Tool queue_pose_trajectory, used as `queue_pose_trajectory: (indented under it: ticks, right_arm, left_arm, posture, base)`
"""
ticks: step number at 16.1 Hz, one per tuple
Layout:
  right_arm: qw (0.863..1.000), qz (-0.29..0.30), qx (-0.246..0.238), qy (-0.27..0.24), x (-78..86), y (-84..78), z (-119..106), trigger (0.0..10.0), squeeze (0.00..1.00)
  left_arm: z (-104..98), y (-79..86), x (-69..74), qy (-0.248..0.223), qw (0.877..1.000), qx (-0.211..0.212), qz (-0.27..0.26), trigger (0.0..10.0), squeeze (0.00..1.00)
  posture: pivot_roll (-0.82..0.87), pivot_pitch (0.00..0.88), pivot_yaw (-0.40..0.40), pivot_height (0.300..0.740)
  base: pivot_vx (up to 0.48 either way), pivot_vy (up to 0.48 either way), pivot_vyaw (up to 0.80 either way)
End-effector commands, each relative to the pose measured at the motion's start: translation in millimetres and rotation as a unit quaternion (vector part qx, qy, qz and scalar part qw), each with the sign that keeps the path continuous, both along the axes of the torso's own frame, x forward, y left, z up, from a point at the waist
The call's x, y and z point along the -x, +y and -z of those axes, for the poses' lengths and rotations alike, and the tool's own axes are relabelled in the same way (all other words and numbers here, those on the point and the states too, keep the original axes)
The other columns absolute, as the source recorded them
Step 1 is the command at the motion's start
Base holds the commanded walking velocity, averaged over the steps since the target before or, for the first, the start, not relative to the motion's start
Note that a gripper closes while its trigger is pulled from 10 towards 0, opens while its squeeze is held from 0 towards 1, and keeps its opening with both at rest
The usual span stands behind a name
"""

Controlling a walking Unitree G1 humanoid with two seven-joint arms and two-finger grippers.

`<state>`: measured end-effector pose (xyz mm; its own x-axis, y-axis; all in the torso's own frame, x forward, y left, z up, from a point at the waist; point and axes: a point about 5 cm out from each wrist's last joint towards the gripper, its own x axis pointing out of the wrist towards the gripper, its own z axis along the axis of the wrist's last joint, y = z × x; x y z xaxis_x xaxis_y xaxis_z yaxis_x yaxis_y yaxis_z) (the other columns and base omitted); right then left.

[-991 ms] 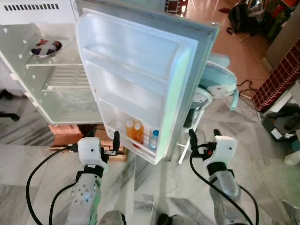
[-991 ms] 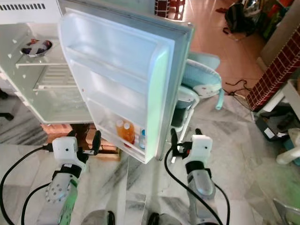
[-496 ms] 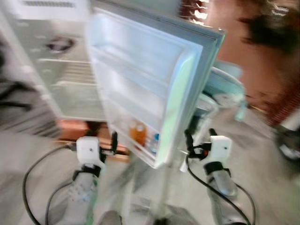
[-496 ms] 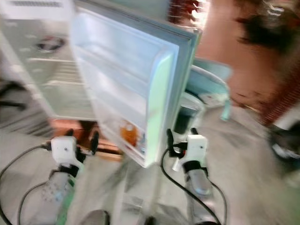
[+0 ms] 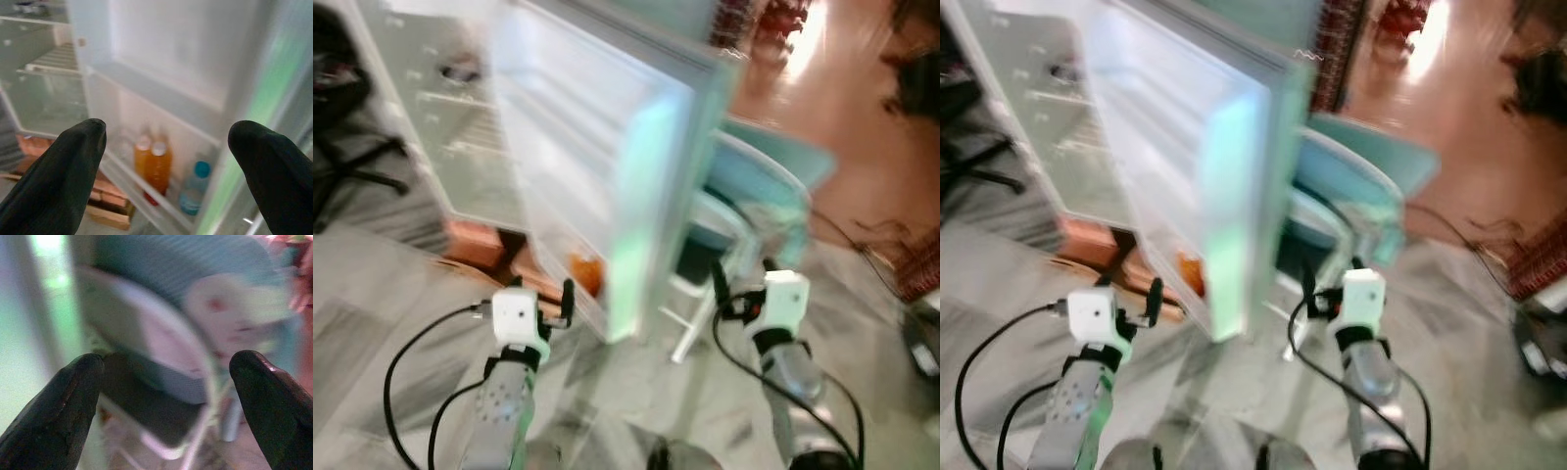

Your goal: Restocking fridge

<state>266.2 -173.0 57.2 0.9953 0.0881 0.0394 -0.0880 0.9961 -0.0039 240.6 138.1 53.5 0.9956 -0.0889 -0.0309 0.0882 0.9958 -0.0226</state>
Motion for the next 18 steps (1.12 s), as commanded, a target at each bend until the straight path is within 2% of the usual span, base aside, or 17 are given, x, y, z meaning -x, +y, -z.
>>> queue_pose_trajectory:
  ticks: [1, 2, 5, 7, 9, 11, 12, 14, 15, 16, 17, 18]
  right_arm:
    - [1.0, -0.009, -0.009, -0.007, -4.4, 8.9, -4, 10.0, 0.0]
    - [1.0, -0.01, 0.001, -0.013, -7.6, 11.5, -7, 10.0, 0.0]
    - [0.999, -0.017, -0.027, -0.029, -21.0, 21.0, -20, 10.0, 0.0]
    - [0.999, -0.012, -0.038, -0.034, -39.3, 28.1, -32, 10.0, 0.0]
    - [0.999, 0.013, -0.026, -0.025, -50.4, 26.1, -36, 10.0, 0.0]
    - [0.999, 0.028, -0.036, -0.021, -54.5, 22.1, -40, 10.0, 0.0]
    - [0.998, 0.025, -0.053, -0.018, -55.3, 23.3, -41, 10.0, 0.0]
    - [0.989, -0.048, -0.138, -0.022, -55.7, 45.2, -51, 10.0, 0.0]
    - [0.961, -0.153, -0.229, -0.03, -48.0, 71.8, -67, 10.0, 0.0]
    - [0.912, -0.272, -0.303, -0.049, -30.9, 94.1, -91, 10.0, 0.0]
    - [0.894, -0.312, -0.317, -0.055, -23.0, 99.8, -99, 10.0, 0.0]
    - [0.849, -0.408, -0.332, -0.053, -0.1, 105.7, -113, 10.0, 0.0]
  left_arm:
    - [3, 11.6, 1.7, 0.011, 1.0, -0.009, -0.02, 10.0, 0.0]
    - [3, 11.2, 1.6, 0.011, 1.0, -0.01, -0.018, 10.0, 0.0]
    - [4, 11.4, 1.3, 0.014, 1.0, -0.017, -0.021, 10.0, 0.0]
    - [4, 10.0, 0.5, 0.016, 1.0, -0.02, -0.018, 10.0, 0.0]
    - [4, 9.8, 0.6, 0.017, 0.999, -0.023, -0.021, 10.0, 0.0]
    - [5, 11.1, 1.1, 0.019, 0.999, -0.026, -0.026, 10.0, 0.0]
    - [5, 11.6, 1.3, 0.019, 0.999, -0.026, -0.027, 10.0, 0.0]
    - [5, 12.2, 1.0, 0.021, 0.999, -0.027, -0.027, 10.0, 0.0]
    - [5, 11.8, 0.7, 0.021, 0.999, -0.028, -0.025, 10.0, 0.0]
    - [5, 11.8, 0.3, 0.021, 0.999, -0.029, -0.023, 10.0, 0.0]
    - [5, 11.8, 0.2, 0.021, 0.999, -0.029, -0.023, 10.0, 0.0]
    - [5, 11.6, 0.0, 0.022, 0.999, -0.03, -0.023, 10.0, 0.0]
  posture:
    - [0.14, 0.092, -0.048, 0.74]
    - [0.14, 0.093, -0.048, 0.74]
    - [0.14, 0.096, -0.047, 0.74]
    - [0.14, 0.095, -0.051, 0.74]
    - [0.15, 0.095, -0.056, 0.74]
    - [0.15, 0.096, -0.056, 0.74]
    - [0.15, 0.098, -0.059, 0.74]
    - [0.15, 0.098, -0.058, 0.74]
    - [0.15, 0.097, -0.056, 0.74]
    - [0.15, 0.096, -0.053, 0.74]
    - [0.15, 0.096, -0.053, 0.74]
    - [0.15, 0.095, -0.053, 0.74]
  base:
    - [0.0, 0.0, 0.79]
    - [0.0, 0.0, 0.79]
    - [0.0, 0.0, 0.67]
    - [0.0, 0.0, 0.0]
    - [0.0, 0.0, 0.0]
    - [0.0, 0.0, 0.0]
    - [0.0, 0.0, 0.0]
    - [0.0, 0.0, 0.0]
    - [0.0, 0.0, 0.0]
    - [0.0, 0.0, 0.0]
    - [0.0, 0.0, 0.0]
    - [0.0, 0.0, 0.0]
